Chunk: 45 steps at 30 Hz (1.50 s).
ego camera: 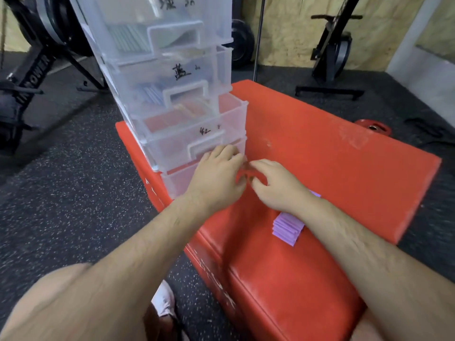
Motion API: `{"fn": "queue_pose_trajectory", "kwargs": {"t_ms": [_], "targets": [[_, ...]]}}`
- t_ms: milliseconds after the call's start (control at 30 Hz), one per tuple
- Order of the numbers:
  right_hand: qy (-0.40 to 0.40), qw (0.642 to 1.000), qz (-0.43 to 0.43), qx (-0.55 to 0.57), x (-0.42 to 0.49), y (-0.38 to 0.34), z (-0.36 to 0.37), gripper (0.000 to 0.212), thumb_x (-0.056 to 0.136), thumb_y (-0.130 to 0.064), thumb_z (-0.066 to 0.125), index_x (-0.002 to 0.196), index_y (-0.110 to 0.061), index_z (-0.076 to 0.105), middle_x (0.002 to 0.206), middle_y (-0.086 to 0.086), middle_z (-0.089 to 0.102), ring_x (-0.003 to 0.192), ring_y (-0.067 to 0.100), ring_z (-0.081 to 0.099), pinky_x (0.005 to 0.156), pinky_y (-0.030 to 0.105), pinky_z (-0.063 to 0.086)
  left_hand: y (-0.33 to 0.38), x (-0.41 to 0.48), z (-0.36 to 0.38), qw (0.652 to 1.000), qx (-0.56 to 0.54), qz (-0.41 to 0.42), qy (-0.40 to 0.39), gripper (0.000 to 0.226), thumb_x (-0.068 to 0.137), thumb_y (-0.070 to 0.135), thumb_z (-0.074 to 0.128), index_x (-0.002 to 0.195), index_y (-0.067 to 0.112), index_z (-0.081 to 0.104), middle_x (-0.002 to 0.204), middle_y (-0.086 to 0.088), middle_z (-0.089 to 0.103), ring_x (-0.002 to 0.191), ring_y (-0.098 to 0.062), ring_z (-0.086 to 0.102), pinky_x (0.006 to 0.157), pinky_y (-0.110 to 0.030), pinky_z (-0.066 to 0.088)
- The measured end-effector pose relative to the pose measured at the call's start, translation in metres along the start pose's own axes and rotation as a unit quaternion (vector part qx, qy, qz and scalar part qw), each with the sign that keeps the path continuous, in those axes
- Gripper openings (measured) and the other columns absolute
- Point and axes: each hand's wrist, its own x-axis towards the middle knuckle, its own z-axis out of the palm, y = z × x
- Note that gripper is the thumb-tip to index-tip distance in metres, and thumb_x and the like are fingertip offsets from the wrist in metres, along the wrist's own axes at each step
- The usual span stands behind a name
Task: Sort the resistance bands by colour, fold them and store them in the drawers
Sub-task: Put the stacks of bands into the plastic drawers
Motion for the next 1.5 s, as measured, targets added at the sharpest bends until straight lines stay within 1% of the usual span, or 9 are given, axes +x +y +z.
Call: {"fn": "queue_pose_trajectory", "kwargs": {"t_ms": [167, 500, 633, 767, 867, 1100, 1300, 1400, 1500], "targets": [[-0.059, 0.996, 0.054, 0.031, 0.011, 0.008, 0.026, 0.039, 0.083, -0.028, 0.045, 0.117, -0.022, 0.065, 0.113, 0.005, 0.066, 0.108, 0.025, 0.061, 0.097, 0.039, 0.048, 0.0, -0.011, 0.018, 0.989, 0.021, -0.051, -0.135, 0.035, 0.086, 0.035, 0.053, 0.117, 0.019, 0.06, 0.113, -0.003, 0.057, 0.112, -0.029, 0.054, 0.089, -0.04, 0.047], [-0.107, 0.976, 0.155, 0.111, 0.05, -0.007, 0.062, 0.026, 0.083, -0.018, 0.058, 0.108, -0.012, 0.063, 0.104, 0.007, 0.071, 0.095, 0.028, 0.066, 0.083, 0.041, 0.055, -0.034, -0.028, 0.039, 0.967, -0.003, -0.098, -0.233, 0.024, 0.099, 0.029, 0.045, 0.121, 0.02, 0.051, 0.119, -0.004, 0.048, 0.117, -0.028, 0.047, 0.081, -0.046, 0.049], [-0.157, 0.974, 0.112, 0.122, 0.048, -0.01, 0.047, 0.017, 0.073, -0.016, 0.066, 0.086, -0.005, 0.066, 0.076, 0.002, 0.064, 0.072, 0.02, 0.057, 0.067, 0.034, 0.048, -0.037, -0.025, 0.039, 0.981, -0.027, -0.08, -0.176, 0.03, 0.09, 0.017, 0.058, 0.119, 0.013, 0.053, 0.113, -0.007, 0.045, 0.107, -0.028, 0.045, 0.081, -0.045, 0.047], [-0.107, 0.991, -0.003, 0.08, 0.035, -0.013, 0.035, 0.012, 0.077, -0.009, 0.061, 0.072, -0.016, 0.053, 0.081, -0.004, 0.047, 0.077, 0.019, 0.052, 0.07, 0.038, 0.043, -0.042, -0.025, 0.04, 0.983, -0.062, -0.102, -0.139, 0.046, 0.083, 0.032, 0.061, 0.124, 0.014, 0.054, 0.117, -0.004, 0.046, 0.108, -0.028, 0.048, 0.09, -0.041, 0.044], [-0.073, 0.99, -0.058, 0.109, 0.026, -0.017, 0.021, 0.029, 0.077, -0.012, 0.061, 0.084, -0.039, 0.052, 0.091, -0.007, 0.049, 0.084, 0.006, 0.052, 0.078, 0.023, 0.042, -0.038, -0.027, 0.029, 0.96, -0.204, -0.122, -0.151, 0.058, 0.081, 0.022, 0.063, 0.135, 0.02, 0.041, 0.128, 0.0, 0.059, 0.117, -0.024, 0.057, 0.095, -0.04, 0.048], [0.078, 0.983, -0.12, 0.118, 0.016, -0.031, -0.025, 0.027, 0.077, -0.005, 0.059, 0.1, -0.017, 0.066, 0.098, -0.006, 0.052, 0.089, 0.012, 0.056, 0.082, 0.035, 0.049, -0.043, -0.039, -0.001, 0.922, -0.303, -0.173, -0.168, 0.026, 0.085, 0.025, 0.067, 0.108, 0.028, 0.055, 0.087, 0.005, 0.072, 0.082, -0.017, 0.071, 0.077, -0.041, 0.058], [0.172, 0.962, -0.128, 0.168, 0.028, -0.045, -0.059, 0.033, 0.081, 0.01, 0.063, 0.106, -0.011, 0.064, 0.108, 0.002, 0.058, 0.097, 0.018, 0.059, 0.081, 0.03, 0.05, -0.044, -0.031, -0.068, 0.941, -0.302, -0.153, 0.021, 0.03, 0.084, 0.019, 0.074, 0.104, 0.034, 0.056, 0.09, 0.017, 0.066, 0.085, -0.002, 0.061, 0.081, -0.018, 0.048], [0.196, 0.949, -0.1, 0.227, 0.055, -0.062, -0.068, 0.046, 0.083, 0.006, 0.063, 0.117, -0.025, 0.06, 0.11, -0.005, 0.063, 0.092, 0.014, 0.061, 0.077, 0.022, 0.047, -0.054, -0.011, -0.1, 0.935, -0.296, -0.155, 0.12, 0.035, 0.083, 0.021, 0.075, 0.112, 0.035, 0.058, 0.098, 0.027, 0.064, 0.089, 0.01, 0.059, 0.078, -0.008, 0.043], [0.202, 0.957, -0.101, 0.183, 0.09, -0.073, -0.069, 0.046, 0.081, 0.0, 0.065, 0.113, -0.033, 0.063, 0.11, -0.01, 0.063, 0.087, 0.003, 0.057, 0.075, 0.015, 0.044, -0.071, 0.009, -0.111, 0.951, -0.232, -0.141, 0.148, 0.033, 0.084, 0.023, 0.076, 0.111, 0.034, 0.06, 0.099, 0.025, 0.063, 0.09, 0.003, 0.058, 0.074, -0.005, 0.038]]}}
